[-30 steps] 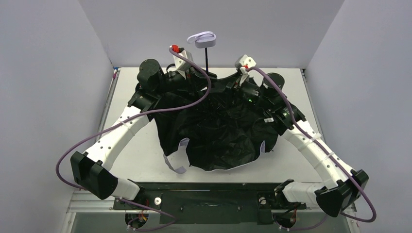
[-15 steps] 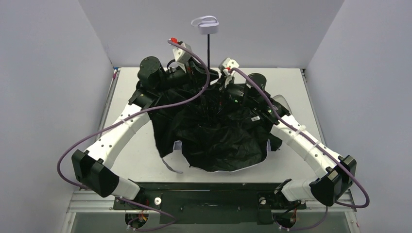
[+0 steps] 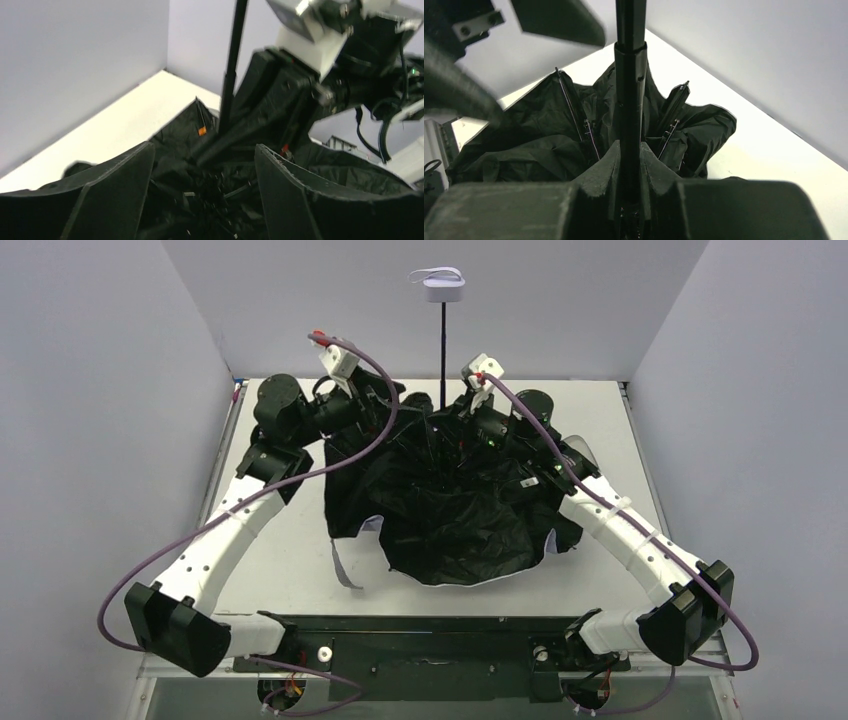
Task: Open the umbrella
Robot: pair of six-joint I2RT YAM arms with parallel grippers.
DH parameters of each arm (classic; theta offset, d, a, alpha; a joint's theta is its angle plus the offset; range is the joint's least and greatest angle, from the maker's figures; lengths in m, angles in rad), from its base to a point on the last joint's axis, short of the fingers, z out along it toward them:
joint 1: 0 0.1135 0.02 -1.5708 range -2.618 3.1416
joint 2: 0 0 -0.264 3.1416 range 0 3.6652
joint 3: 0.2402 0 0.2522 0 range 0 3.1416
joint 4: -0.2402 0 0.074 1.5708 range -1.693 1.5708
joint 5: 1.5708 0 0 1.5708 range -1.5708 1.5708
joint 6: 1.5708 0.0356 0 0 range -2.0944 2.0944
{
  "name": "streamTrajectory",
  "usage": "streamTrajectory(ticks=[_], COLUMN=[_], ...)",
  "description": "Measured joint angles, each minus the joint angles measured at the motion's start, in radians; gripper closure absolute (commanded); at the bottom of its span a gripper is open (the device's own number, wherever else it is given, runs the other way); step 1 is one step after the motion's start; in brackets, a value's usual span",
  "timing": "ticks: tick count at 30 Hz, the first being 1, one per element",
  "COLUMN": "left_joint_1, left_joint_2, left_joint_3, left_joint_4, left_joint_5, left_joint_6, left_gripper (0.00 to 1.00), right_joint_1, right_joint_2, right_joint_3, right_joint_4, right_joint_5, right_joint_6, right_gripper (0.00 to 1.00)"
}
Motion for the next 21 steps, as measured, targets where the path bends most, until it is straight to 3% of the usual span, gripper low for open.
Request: streamTrajectory(ticks=[10,15,18,21], left_joint_1=[-0.135,-0.138,-0.118,-0.079], left_joint_2=[-0.045,-0.045,-0.046,-0.061], left_joint_3=[-0.078,-0.181,-0.249,-0.308], left_joint_4=[-0.265,-0.366,-0.403,-0.425], left_joint_5=[0.003,-0.030,-0.053,-0.059], left_joint_6=[0.248,0.356,0.402,0.437], left_gripper=[0.62,0.75,0.76,0.65], right_joint_1=[0.000,0.000,-0.001,-0.006], right_joint_2=[-0.001,-0.001,-0.005,-0.016], right_joint_3=[-0.004,0.023,0.042,0.047], right_joint_4=[0.055,0.067,0.073,0.073], right_joint_5=[0.038,0.050,0.056,0.055], right_joint_6=[-0.027,-0.038,-0.042,-0.044], right_gripper=[1.00,1.00,1.00,1.00])
